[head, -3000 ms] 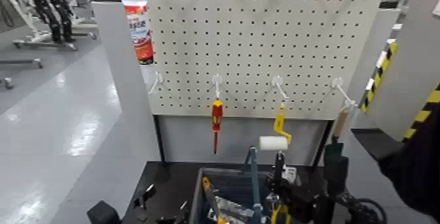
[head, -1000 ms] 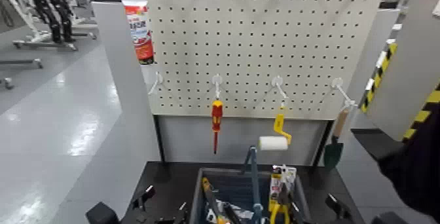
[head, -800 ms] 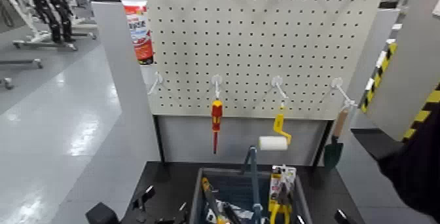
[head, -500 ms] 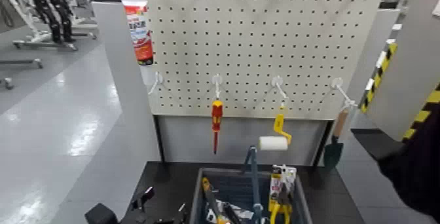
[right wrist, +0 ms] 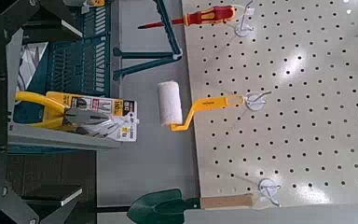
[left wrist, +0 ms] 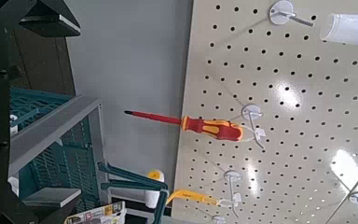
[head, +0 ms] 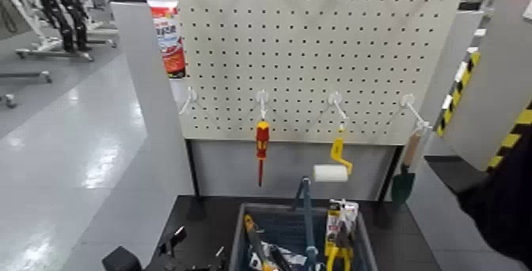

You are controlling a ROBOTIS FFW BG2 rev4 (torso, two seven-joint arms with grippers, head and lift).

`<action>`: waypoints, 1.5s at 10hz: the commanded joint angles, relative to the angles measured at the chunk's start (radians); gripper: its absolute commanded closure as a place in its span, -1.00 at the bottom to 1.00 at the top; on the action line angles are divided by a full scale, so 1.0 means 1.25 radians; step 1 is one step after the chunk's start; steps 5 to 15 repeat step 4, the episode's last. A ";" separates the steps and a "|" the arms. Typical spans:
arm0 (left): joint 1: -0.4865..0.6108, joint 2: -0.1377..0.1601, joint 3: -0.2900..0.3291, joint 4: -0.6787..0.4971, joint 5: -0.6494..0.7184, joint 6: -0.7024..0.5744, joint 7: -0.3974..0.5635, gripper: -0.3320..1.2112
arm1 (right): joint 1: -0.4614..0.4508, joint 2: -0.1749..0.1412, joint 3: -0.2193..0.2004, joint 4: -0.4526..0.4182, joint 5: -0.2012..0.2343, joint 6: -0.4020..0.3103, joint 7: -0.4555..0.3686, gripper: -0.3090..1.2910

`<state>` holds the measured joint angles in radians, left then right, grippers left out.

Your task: Put the black wrench into the crate.

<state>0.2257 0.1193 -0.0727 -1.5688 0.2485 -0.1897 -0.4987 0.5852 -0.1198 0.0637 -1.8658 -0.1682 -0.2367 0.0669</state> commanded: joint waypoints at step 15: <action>0.001 -0.002 0.002 0.000 -0.002 0.000 -0.001 -0.45 | -0.001 -0.004 0.008 -0.005 0.019 -0.001 -0.013 -0.44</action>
